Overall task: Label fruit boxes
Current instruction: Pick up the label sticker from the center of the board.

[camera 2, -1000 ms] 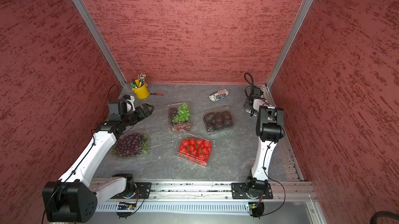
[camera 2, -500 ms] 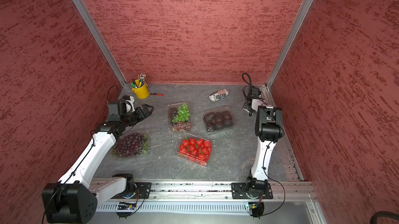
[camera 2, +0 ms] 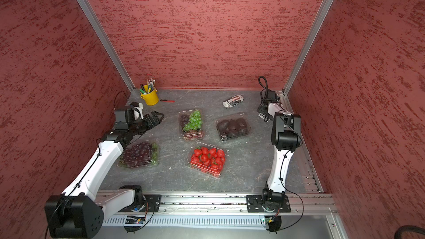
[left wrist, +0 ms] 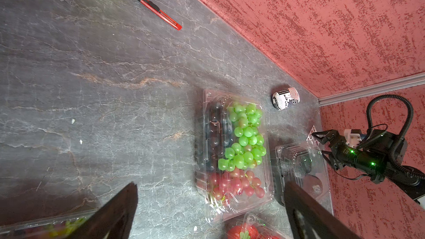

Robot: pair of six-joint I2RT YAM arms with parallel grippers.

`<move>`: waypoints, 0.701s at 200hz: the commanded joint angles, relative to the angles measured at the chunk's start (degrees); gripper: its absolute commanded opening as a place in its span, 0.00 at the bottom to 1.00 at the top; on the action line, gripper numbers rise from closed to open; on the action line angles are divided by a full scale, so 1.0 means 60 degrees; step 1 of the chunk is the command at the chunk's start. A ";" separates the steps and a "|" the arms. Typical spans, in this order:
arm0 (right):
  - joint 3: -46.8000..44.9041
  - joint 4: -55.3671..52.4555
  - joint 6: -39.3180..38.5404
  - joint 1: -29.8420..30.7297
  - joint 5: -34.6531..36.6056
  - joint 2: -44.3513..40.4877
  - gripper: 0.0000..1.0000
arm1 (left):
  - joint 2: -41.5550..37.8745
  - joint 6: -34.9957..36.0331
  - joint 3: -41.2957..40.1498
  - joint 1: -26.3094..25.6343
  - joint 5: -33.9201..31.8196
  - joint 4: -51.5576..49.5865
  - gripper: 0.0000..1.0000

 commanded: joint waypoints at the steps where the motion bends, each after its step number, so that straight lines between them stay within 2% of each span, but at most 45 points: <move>1: 0.0404 -0.0325 0.0760 0.0052 0.0144 0.0425 0.95 | 0.0029 0.0030 0.0055 0.0123 0.0167 0.0207 1.00; 65: 0.0417 -0.0575 0.1199 0.0079 0.0359 0.1009 0.95 | 0.0094 0.0040 -0.0038 0.0365 0.0318 0.0353 1.00; 140: -0.0234 -0.0364 0.1374 0.0083 -0.0360 0.1024 0.90 | 0.0233 -0.0014 -0.0129 0.0510 0.0435 0.0611 1.00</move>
